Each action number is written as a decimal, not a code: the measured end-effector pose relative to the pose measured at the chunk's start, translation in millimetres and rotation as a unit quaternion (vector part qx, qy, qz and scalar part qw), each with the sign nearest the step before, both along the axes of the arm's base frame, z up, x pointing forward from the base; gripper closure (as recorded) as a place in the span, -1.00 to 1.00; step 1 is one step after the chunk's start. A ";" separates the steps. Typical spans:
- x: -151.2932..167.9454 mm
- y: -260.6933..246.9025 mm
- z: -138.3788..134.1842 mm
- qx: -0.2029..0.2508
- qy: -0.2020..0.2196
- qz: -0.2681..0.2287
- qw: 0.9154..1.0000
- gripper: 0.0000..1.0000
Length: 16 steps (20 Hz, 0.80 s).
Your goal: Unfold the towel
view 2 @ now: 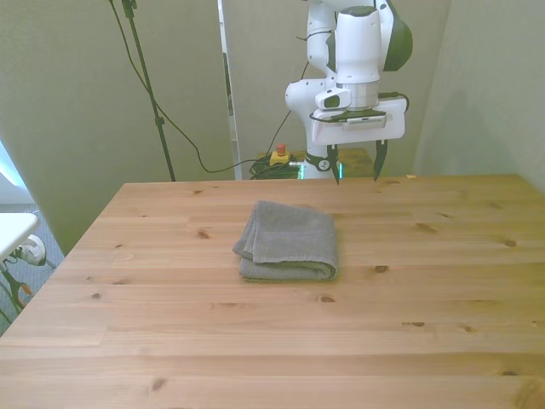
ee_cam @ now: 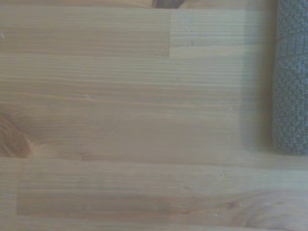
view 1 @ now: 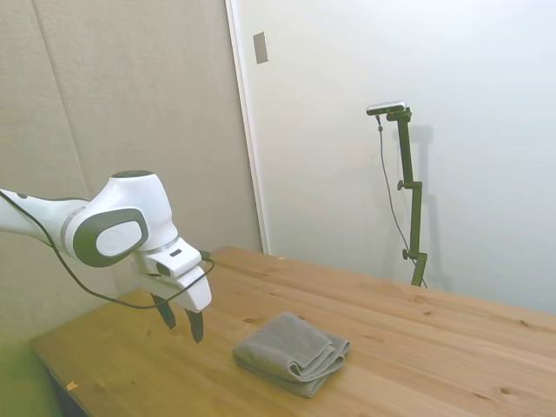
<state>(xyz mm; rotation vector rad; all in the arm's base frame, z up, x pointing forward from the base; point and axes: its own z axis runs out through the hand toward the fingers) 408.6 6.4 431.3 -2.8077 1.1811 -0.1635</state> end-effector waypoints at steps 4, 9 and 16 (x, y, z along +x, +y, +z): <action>5.6 -19.0 3.9 0.000 -0.005 -0.030 1.000 -1.00; 25.9 -155.3 32.6 0.008 -0.033 -0.128 0.991 -1.00; 19.0 -282.6 -1.2 0.031 -0.014 -0.180 0.983 -1.00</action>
